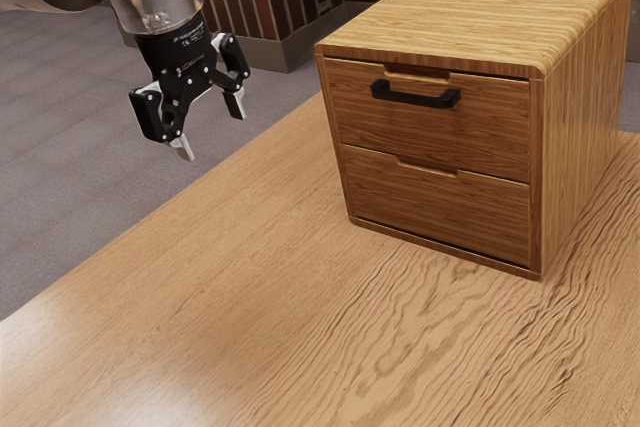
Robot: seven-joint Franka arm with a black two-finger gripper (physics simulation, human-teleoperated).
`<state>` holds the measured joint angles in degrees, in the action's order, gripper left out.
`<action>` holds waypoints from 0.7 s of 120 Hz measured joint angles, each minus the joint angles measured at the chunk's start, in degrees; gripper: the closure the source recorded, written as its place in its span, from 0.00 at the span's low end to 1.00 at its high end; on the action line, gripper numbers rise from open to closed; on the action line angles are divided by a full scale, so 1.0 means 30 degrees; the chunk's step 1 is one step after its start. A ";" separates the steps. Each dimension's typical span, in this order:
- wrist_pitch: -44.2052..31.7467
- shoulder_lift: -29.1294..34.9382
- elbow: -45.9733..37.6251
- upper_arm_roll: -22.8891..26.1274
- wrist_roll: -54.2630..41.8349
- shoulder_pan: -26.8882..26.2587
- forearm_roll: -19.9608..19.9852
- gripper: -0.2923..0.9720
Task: Pull the drawer handle with one arm to open the drawer
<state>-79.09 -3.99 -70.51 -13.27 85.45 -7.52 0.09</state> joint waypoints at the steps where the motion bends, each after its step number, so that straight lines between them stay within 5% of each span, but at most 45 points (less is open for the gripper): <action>1: 0.0000 0.0000 0.0000 0.0000 0.0014 0.0000 0.0000 0.25; 68: 0.0017 0.1189 0.1168 0.0009 0.0570 -0.0142 -0.0118 0.25; 84: -0.0481 0.1415 0.1791 0.1216 0.0735 0.1176 -0.0165 0.25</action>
<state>-80.54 0.26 -65.14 -9.62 87.65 -4.00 -0.41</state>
